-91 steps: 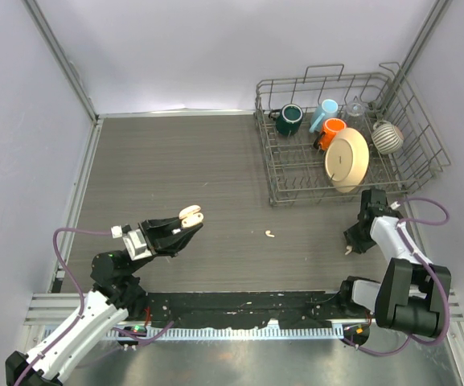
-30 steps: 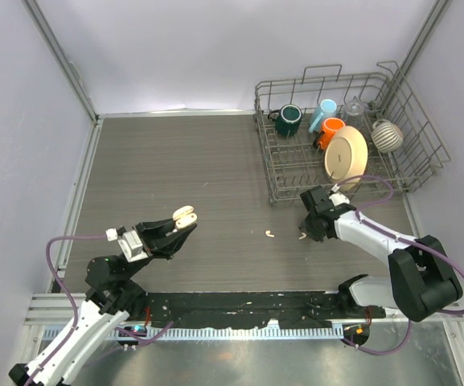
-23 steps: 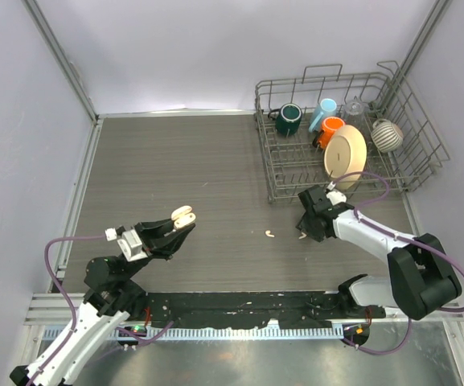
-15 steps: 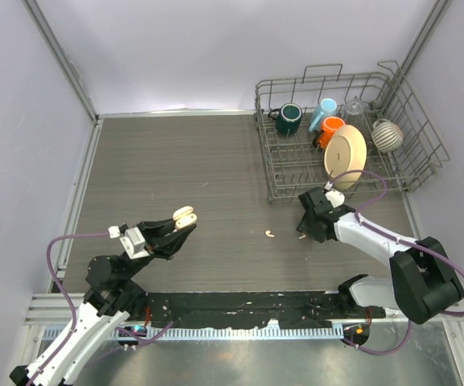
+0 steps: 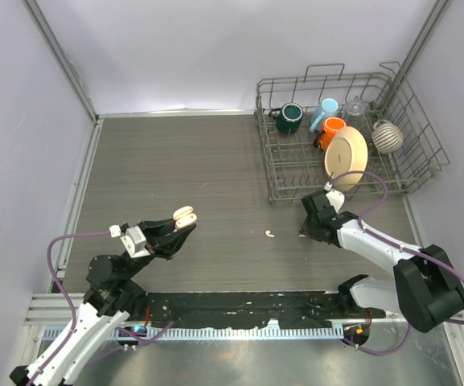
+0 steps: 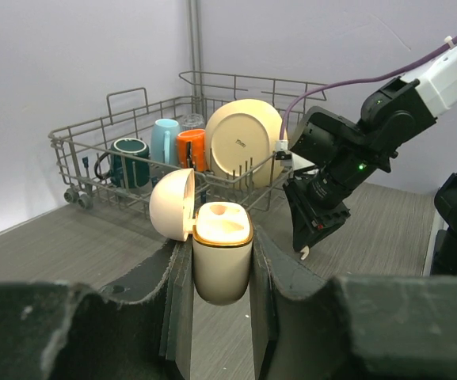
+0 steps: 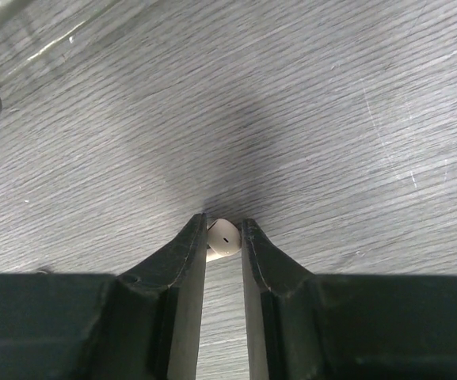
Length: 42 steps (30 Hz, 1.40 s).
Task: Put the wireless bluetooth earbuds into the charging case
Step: Pick up the earbud from the center of the board.
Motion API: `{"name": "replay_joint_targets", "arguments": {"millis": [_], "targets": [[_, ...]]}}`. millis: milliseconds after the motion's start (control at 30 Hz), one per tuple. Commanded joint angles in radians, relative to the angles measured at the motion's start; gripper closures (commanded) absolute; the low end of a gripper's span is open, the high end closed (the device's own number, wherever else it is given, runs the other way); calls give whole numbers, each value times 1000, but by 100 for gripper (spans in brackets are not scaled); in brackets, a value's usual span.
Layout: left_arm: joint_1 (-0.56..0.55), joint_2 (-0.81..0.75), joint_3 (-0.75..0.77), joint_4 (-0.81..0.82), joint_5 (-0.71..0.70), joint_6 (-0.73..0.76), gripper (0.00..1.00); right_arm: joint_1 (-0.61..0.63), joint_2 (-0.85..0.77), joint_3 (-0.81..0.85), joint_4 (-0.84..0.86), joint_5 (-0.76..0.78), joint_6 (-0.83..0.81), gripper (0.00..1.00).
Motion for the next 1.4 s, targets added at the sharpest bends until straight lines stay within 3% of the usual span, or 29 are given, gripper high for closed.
{"name": "replay_joint_targets", "arguments": {"millis": [0,333,600,800,933,1100,1367], "targets": [[-3,-14,41,6,-16,-8,100,27,-27,-81,-42,-58,30,75],[-3,18,48,12,-13,5,100,154,-92,-55,-143,-8,85,78],[-3,29,47,12,-10,9,100,277,47,20,-194,80,90,74],[-3,25,44,12,-13,9,100,358,40,75,-212,143,80,86],[-3,30,42,12,-21,10,100,467,-45,169,-262,291,53,90],[-3,47,45,18,-16,9,100,550,-110,348,-287,426,-108,94],[-3,136,67,84,16,-11,100,733,-38,638,-281,691,-407,98]]}}
